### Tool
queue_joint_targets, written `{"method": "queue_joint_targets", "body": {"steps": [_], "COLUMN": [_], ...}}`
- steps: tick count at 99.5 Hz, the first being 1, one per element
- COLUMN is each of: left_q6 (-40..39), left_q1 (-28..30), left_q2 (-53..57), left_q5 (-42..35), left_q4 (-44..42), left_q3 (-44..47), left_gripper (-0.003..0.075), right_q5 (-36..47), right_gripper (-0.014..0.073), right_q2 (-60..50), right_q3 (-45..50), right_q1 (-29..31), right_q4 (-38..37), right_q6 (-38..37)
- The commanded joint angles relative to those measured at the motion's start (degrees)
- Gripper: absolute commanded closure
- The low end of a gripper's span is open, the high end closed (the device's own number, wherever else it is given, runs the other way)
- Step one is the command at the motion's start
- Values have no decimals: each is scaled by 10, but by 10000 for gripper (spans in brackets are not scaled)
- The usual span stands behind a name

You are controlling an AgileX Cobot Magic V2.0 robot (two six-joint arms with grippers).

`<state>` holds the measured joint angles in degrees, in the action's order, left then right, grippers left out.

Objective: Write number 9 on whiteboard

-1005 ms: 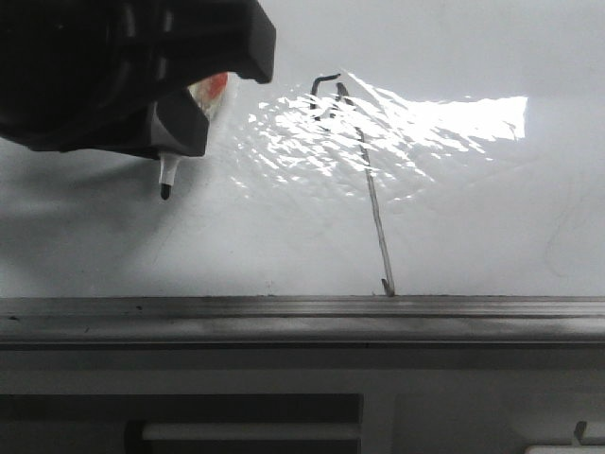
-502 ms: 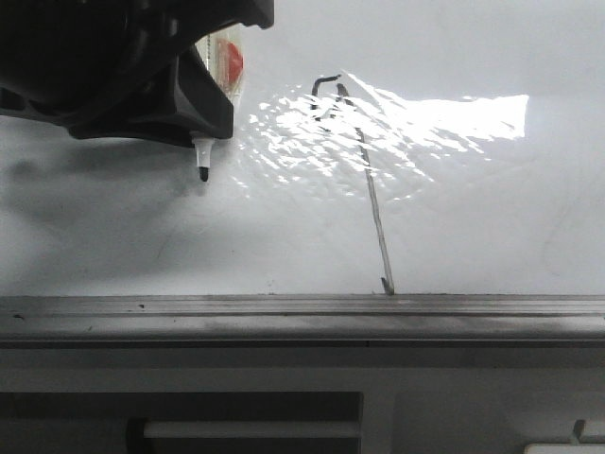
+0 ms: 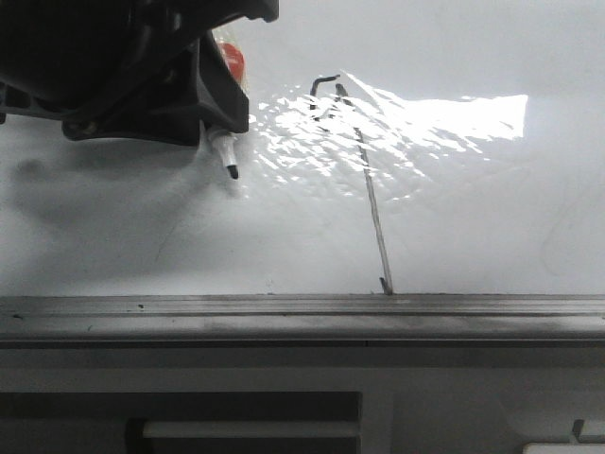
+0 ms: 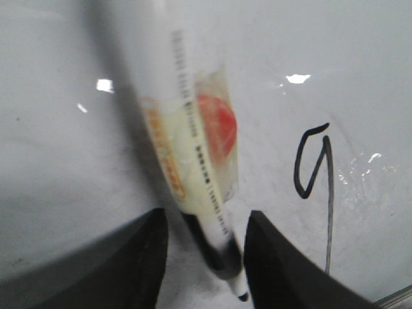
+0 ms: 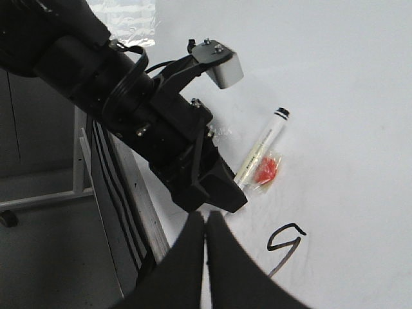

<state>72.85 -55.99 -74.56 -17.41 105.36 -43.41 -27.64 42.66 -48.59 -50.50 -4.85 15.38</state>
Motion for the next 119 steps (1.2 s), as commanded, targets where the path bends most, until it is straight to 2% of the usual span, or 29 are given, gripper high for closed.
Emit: {"method": "queue_joint_targets", "body": {"steps": [1, 13, 14, 29, 40, 49, 63, 72, 77, 85, 98, 119], "left_q6": [-3, -3, -3, 2, 21, 74, 150, 185, 198, 209, 209, 209], "left_q1": [11, 11, 11, 4, -11, -42, -107, -144, -166, -190, -207, -207], "left_q2": [2, 2, 2, 18, 52, 98, 184, 240, 265, 305, 352, 375], "left_q5": [-60, -62, -61, -63, -64, -65, -77, -78, -78, -78, -78, -75], "left_q4": [5, 5, 5, 5, 5, 5, 5, 5, 5, 5, 5, 5], "left_q3": [-12, -12, -12, -12, -12, -12, 2, 24, 39, 68, 105, 123], "left_gripper": [372, 360, 226, 54, 45, 63, 141, 239, 318, 497, 743, 741], "right_q5": [45, 45, 45, 44, 43, 43, 30, 13, 9, 9, 9, 8], "right_gripper": [635, 635, 635, 635, 635, 635, 635, 635, 635, 635, 635, 635], "right_q2": [3, 3, 3, 1, -27, -74, -167, -225, -256, -300, -344, -356], "right_q3": [-19, -19, -19, -19, -9, 19, 88, 136, 160, 190, 212, 215], "right_q1": [4, 4, 4, 4, 4, 4, 4, 4, 4, 4, 4, 4], "right_q4": [-8, -8, -8, -8, -9, -33, -108, -149, -165, -175, -175, -175], "right_q6": [-6, -6, -8, -9, -23, -58, -122, -124, -124, -124, -124, -124]}}
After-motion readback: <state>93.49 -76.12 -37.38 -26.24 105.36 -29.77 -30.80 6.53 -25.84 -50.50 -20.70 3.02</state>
